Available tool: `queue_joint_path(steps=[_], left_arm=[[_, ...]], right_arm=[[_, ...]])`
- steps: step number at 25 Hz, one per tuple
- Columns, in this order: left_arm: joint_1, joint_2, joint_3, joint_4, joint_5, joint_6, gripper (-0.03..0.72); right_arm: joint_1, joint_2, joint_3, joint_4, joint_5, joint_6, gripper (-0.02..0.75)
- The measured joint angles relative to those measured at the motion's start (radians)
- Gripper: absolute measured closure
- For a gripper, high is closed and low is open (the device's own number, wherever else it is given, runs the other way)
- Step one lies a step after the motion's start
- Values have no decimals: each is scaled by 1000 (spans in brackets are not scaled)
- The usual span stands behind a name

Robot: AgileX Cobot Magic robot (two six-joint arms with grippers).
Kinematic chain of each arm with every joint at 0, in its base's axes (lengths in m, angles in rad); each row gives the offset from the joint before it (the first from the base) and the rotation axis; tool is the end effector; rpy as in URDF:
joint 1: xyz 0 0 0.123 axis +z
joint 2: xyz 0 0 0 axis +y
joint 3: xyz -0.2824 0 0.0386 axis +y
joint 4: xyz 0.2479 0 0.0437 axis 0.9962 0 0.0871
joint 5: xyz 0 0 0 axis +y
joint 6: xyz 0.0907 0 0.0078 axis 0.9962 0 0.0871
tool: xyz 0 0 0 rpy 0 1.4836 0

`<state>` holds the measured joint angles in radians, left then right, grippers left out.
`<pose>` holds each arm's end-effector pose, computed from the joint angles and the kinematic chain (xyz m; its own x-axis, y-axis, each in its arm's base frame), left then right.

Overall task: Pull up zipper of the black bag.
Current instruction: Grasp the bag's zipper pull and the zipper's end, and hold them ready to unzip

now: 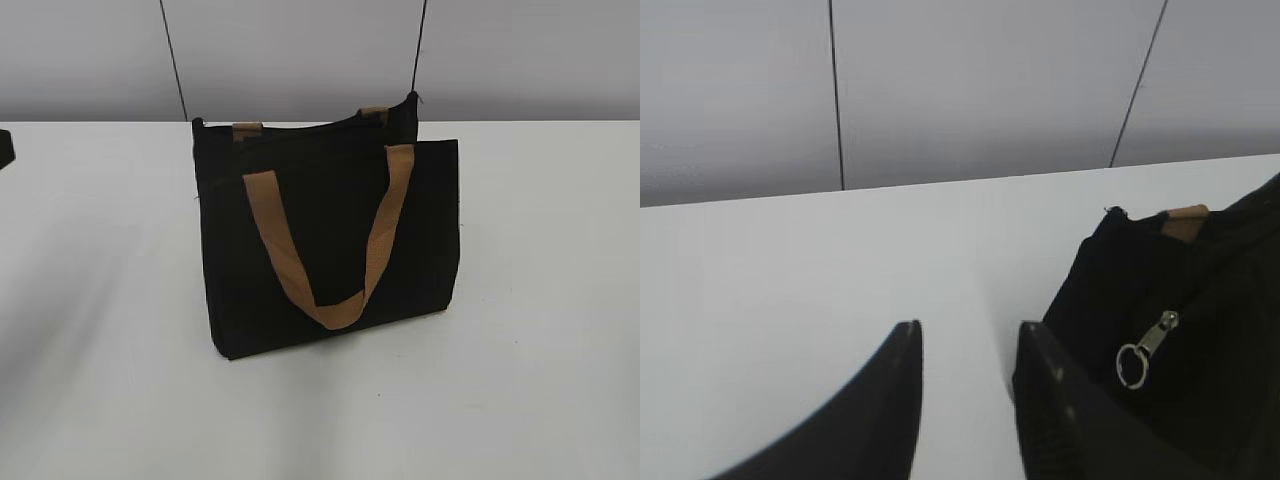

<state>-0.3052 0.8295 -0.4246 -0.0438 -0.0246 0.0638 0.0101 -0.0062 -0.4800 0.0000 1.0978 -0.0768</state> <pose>0.1621 -0.0510 0.2734 -0.2695 0.1059 -0.9571 0.3050 0.9522 0.0195 -0.0051 -0.0001 0.2686 -0.4984 -0.0818 -0.8631 -0.0485 0.9966 -0.0664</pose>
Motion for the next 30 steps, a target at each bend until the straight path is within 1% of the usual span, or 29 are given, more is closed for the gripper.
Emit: queue_joint_path(steps=[3,8,10,12,15,18,20,24,26,28,30], left_arm=[[-15,124,17,0,-123,0,444],[-23,305,17,0,-278,-1,444],[-41,374,17,-1,-323,-8,444],[-75,448,22,-2,-374,-17,444],[-120,543,46,1,-498,-22,444],[-141,639,57,8,-585,-22,444],[-142,702,57,44,-623,-23,444],[-142,795,61,168,-704,-25,444],[-142,827,63,210,-741,-25,442],[-142,848,63,220,-761,-25,419],[-142,864,54,223,-771,-25,367]], right_arm=[[0,0,0,0,0,0,430],[0,0,0,0,0,0,430],[0,0,0,0,0,0,430],[0,0,0,0,0,0,430],[0,0,0,0,0,0,430],[0,0,0,0,0,0,430],[0,0,0,0,0,0,430],[0,0,0,0,0,0,430],[0,0,0,0,0,0,430],[0,0,0,0,0,0,430],[0,0,0,0,0,0,430]])
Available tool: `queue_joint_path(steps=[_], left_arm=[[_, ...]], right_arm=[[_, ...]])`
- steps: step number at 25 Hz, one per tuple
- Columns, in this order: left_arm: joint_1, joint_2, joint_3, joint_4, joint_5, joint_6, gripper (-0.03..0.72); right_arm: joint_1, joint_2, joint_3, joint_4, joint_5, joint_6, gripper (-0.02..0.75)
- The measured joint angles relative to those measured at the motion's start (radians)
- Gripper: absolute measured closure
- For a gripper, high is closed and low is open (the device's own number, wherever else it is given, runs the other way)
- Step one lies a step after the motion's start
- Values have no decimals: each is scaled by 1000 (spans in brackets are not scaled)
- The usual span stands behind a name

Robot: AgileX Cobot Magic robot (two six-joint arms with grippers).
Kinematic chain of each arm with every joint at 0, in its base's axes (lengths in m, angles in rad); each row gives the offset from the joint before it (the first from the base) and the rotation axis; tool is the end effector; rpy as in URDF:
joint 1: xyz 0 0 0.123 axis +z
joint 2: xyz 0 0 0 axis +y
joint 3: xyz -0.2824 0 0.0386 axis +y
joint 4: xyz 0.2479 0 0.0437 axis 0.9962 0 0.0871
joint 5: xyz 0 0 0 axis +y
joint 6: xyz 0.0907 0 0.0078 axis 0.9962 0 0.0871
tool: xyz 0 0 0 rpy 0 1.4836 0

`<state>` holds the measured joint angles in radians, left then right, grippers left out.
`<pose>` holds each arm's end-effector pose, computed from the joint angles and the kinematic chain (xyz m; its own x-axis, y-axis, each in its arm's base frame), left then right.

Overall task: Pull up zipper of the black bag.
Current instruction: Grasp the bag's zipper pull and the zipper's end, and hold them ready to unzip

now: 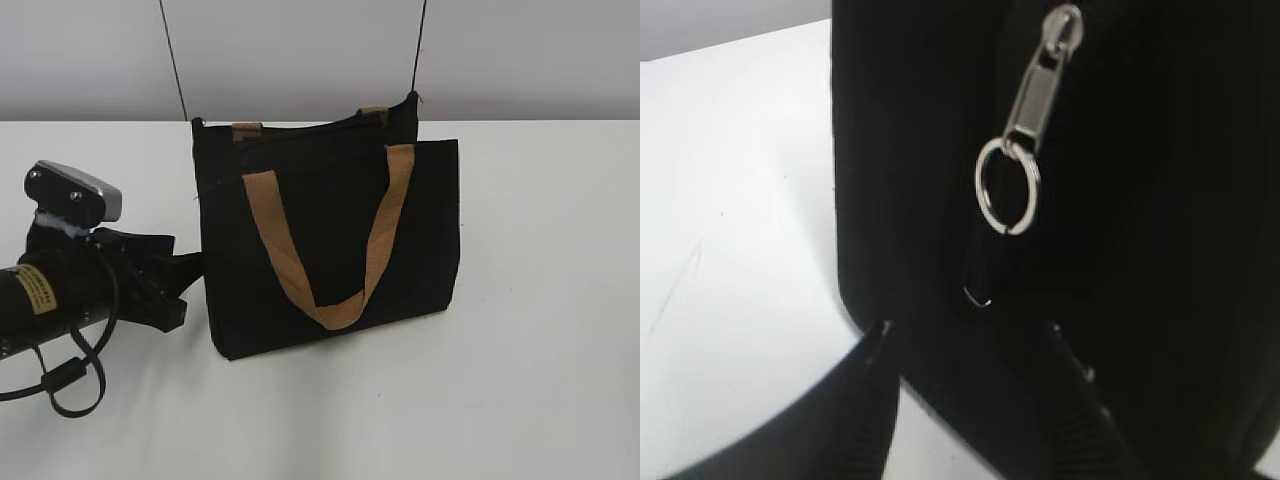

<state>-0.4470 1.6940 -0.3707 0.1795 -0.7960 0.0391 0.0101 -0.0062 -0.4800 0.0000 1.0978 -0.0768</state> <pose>0.2271 -0.1217 0.1296 -0.2978 0.3238 -0.8980 0.5895 0.8023 0.0938 -0.0051 -0.0001 0.2686 -0.4984 -0.0818 -0.8631 -0.0485 0.9966 -0.0664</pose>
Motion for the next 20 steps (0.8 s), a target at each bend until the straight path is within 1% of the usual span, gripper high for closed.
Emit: queue_joint_path(steps=[2,3,6,9,13,18,20], left_arm=[[0,14,-16,3,-5,0,307],[0,23,-26,6,-8,0,293],[0,62,-58,37,-8,-1,292],[0,117,-91,87,-9,-1,328],[0,176,-132,96,-13,-1,380],[0,199,-145,94,-49,-1,504],[0,199,-146,91,-59,-1,540]], right_arm=[[0,0,0,0,0,0,430],[0,0,0,0,0,0,430],[0,0,0,0,0,0,430],[0,0,0,0,0,0,430],[0,0,0,0,0,0,430],[0,0,0,0,0,0,430],[0,0,0,0,0,0,430]])
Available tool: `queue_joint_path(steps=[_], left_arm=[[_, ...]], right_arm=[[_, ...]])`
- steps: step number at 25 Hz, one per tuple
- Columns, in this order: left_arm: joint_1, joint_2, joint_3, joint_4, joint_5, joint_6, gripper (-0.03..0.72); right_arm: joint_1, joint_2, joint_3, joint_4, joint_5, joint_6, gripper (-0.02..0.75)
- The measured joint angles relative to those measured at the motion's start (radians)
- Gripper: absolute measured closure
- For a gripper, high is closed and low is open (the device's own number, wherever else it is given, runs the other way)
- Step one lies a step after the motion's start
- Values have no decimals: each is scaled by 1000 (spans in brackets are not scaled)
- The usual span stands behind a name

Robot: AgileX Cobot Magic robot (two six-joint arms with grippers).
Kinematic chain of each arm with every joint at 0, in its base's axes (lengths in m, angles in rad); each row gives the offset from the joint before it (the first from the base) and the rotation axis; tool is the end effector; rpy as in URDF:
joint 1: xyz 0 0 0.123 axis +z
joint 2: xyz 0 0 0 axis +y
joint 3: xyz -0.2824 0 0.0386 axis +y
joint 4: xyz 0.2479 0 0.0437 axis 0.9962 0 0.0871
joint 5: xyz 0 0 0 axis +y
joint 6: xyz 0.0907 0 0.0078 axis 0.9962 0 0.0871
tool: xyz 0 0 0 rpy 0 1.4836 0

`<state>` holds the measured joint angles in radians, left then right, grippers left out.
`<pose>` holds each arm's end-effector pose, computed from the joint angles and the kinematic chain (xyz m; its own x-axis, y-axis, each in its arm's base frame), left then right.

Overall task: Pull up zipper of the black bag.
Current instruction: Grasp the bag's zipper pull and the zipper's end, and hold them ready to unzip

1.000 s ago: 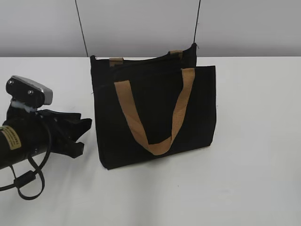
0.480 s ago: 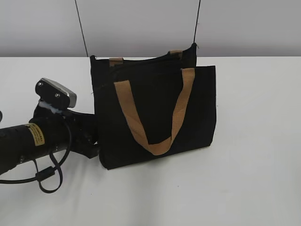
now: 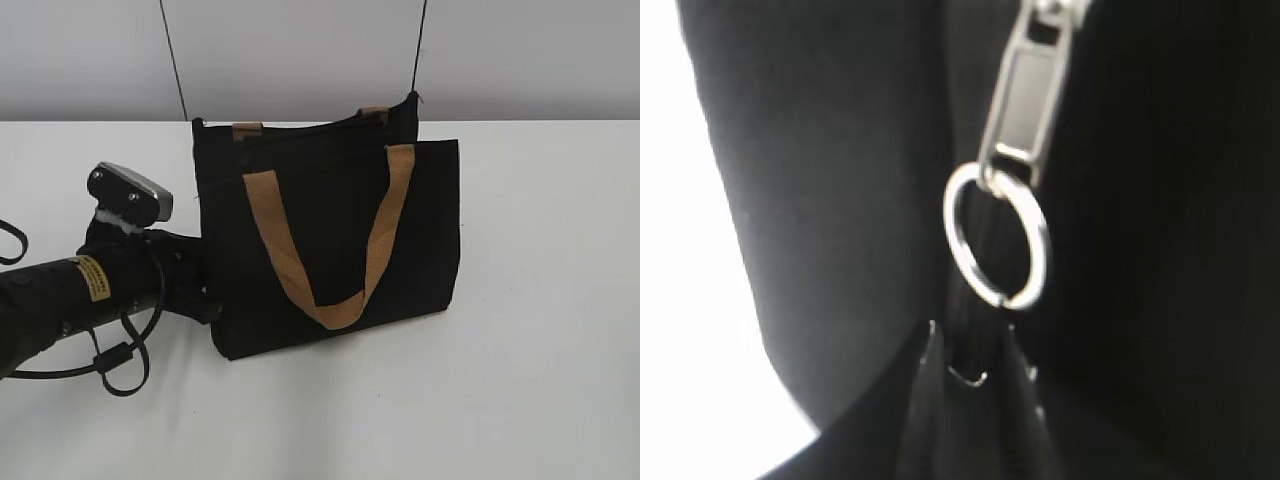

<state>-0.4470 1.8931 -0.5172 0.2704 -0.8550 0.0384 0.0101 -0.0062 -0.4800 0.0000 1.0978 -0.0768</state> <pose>0.2600 -0.1450 0.1048 -0.2574 0.3587 -0.8973 0.6583 0.7449 0.1089 -0.0051 -0.0001 0.2686 -0.4984 -0.0818 -0.8631 -0.0485 0.9966 -0.0664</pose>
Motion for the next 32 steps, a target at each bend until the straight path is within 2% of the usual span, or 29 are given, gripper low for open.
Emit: queue_joint_path(steps=[6,12,21,32], left_arm=[[0,-1,-1,-34,-3,0,673],[0,-113,23,-85,66,0,680],[0,-404,67,-93,268,0,680],[0,-531,68,-91,252,0,680]], right_arm=[[0,0,0,0,0,0,430],[0,0,0,0,0,0,430],[0,0,0,0,0,0,430],[0,0,0,0,0,0,430]])
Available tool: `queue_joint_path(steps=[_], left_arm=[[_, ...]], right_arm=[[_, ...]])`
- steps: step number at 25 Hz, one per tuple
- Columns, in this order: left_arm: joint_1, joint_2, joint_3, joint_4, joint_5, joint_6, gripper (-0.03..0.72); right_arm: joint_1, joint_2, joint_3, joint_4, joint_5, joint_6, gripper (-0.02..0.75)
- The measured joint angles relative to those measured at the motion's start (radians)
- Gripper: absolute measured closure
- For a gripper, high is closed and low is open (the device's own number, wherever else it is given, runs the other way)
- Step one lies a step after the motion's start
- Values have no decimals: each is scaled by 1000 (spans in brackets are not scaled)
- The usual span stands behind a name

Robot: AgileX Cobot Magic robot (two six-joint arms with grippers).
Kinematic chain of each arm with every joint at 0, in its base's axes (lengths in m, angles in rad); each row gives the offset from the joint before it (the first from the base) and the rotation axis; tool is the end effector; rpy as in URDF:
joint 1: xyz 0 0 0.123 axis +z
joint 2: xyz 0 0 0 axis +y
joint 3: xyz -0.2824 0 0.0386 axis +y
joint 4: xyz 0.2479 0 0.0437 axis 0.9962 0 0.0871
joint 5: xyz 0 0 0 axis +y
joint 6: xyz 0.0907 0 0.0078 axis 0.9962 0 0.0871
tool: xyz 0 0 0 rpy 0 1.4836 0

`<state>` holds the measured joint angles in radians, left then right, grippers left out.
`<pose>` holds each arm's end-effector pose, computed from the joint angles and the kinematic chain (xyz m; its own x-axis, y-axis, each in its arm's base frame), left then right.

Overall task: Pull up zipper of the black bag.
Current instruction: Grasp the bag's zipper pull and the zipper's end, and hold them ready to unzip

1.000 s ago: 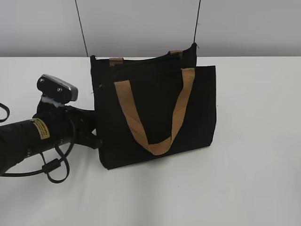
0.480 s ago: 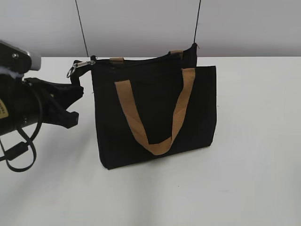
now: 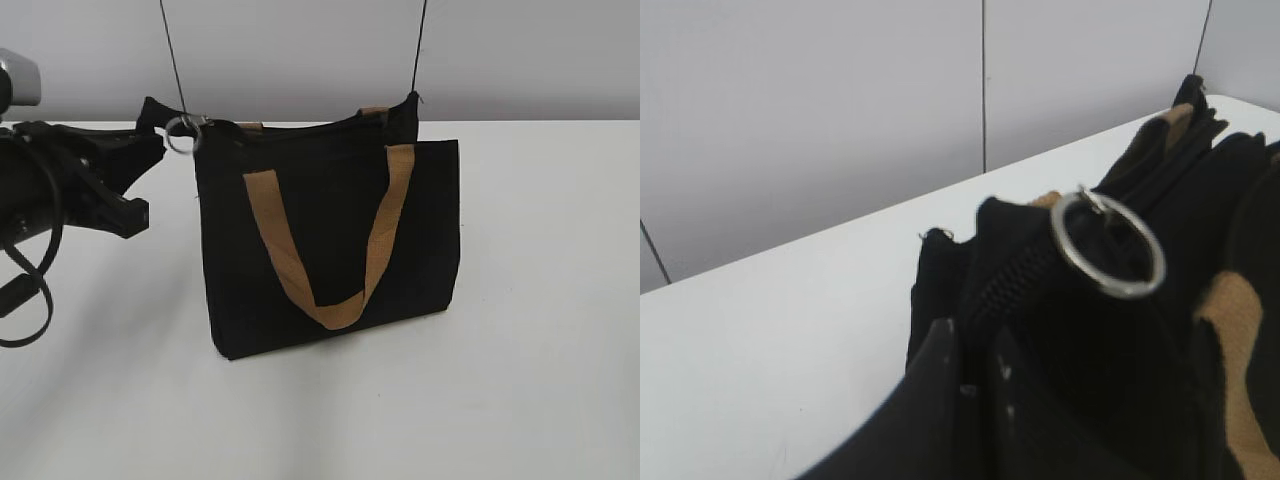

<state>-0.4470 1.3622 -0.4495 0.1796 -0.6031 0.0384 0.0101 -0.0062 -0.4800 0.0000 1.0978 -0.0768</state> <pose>0.2247 -0.1179 0.2171 -0.1056 0.2555 -0.9610 0.5481 0.8213 0.1582 -0.0051 -0.0001 0.2686 -0.4984 -0.0818 -0.8631 -0.0485 0.9966 -0.0664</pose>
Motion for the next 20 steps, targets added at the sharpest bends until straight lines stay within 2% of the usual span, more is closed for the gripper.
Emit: queue_joint_path(steps=[9,11,15,20], left_arm=[[0,-25,0,1,-41,0,680],[0,-42,0,5,-42,0,680],[0,-70,0,7,-42,0,680],[-1,-91,0,9,-41,0,680]], right_arm=[[0,0,0,0,0,-4,430],[0,5,0,30,0,-43,430],[0,149,-17,225,-13,-275,430],[0,401,-42,497,-120,-584,430]])
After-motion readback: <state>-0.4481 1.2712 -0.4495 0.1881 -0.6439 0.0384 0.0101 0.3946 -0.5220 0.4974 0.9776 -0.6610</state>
